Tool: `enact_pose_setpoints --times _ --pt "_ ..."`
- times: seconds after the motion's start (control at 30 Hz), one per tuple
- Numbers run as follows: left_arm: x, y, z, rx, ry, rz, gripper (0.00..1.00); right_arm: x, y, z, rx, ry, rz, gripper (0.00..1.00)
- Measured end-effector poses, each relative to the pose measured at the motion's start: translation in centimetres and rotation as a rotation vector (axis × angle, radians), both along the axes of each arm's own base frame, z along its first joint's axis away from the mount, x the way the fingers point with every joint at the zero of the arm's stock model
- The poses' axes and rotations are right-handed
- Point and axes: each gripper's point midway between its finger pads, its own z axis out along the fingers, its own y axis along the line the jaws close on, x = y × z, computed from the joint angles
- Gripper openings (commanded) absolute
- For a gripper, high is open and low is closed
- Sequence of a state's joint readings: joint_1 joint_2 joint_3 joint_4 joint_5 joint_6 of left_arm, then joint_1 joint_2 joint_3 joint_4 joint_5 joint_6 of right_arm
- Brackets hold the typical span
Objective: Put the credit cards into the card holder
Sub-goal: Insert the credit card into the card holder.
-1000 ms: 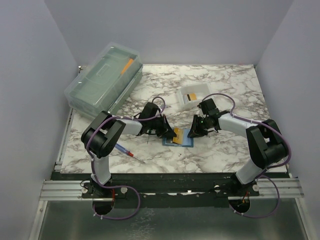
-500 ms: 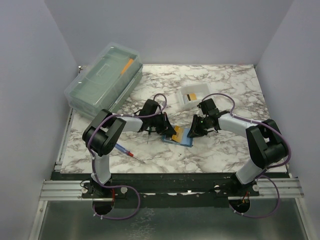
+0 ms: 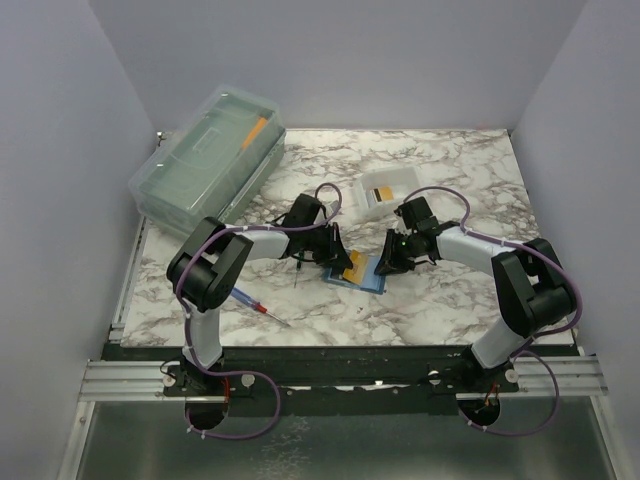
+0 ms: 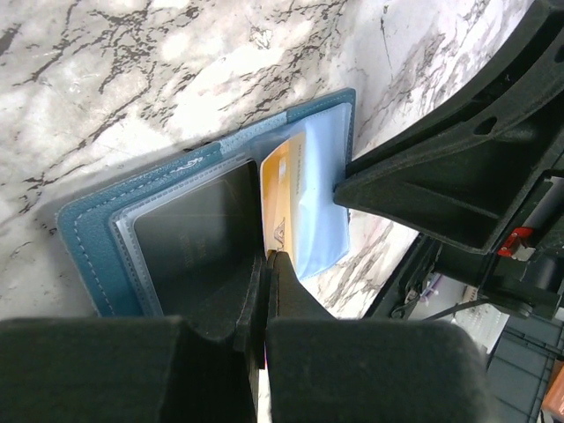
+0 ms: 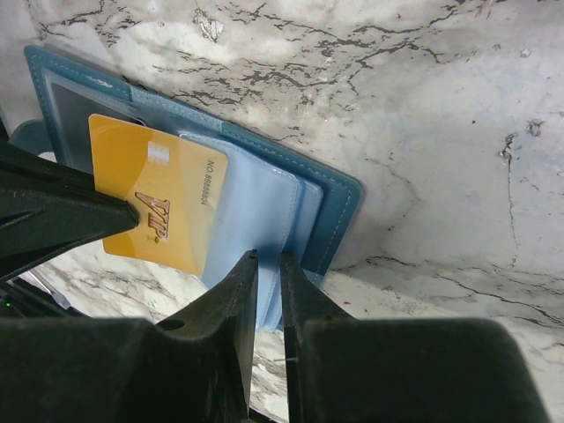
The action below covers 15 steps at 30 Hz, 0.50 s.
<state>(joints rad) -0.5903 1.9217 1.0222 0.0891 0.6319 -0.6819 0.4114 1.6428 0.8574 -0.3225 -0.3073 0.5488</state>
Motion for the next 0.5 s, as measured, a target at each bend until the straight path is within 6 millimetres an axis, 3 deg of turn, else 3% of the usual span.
enact_pose_setpoints --times 0.5 --pt "-0.02 0.09 0.08 -0.026 -0.051 0.04 0.0 0.0 0.02 -0.02 0.001 0.0 0.001 0.18"
